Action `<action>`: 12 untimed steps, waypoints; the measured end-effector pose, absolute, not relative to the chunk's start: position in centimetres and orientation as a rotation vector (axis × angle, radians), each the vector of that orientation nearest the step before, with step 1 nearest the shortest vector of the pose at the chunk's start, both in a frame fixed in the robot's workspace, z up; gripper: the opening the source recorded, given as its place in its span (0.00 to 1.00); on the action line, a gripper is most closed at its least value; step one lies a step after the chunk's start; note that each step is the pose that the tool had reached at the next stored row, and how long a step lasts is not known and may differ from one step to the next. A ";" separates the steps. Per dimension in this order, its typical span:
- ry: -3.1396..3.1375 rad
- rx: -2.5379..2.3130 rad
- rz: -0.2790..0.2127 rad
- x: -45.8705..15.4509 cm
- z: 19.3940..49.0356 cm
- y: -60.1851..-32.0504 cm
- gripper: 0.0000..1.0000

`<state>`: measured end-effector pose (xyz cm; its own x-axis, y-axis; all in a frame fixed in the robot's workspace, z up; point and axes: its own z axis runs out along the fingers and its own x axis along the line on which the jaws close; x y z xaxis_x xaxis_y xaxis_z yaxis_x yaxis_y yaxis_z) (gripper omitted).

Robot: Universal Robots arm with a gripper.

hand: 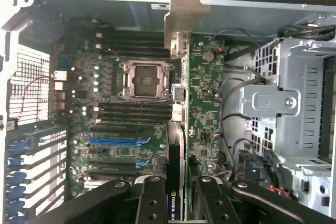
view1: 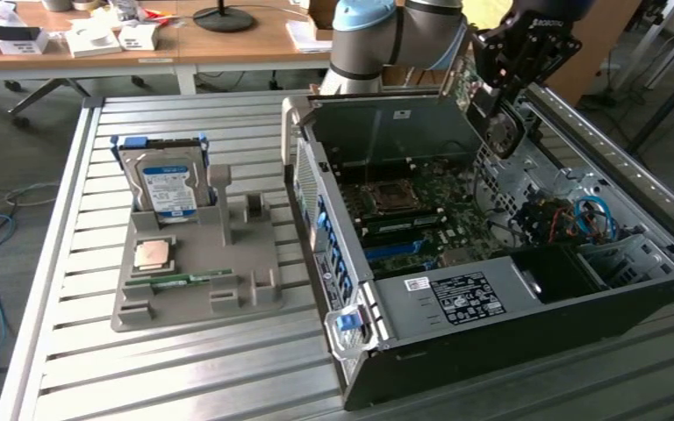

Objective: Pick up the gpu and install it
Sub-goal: 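Pick up the gpu and move the gpu toward the slot, then insert the gpu into the slot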

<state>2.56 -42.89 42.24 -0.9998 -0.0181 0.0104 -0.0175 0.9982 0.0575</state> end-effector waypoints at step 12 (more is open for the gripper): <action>-3.129 0.028 -0.090 2.6 42.2 -42.9 0.26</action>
<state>2.56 -42.89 42.24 -0.9998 -0.0180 0.0104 -0.0173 0.9982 0.0574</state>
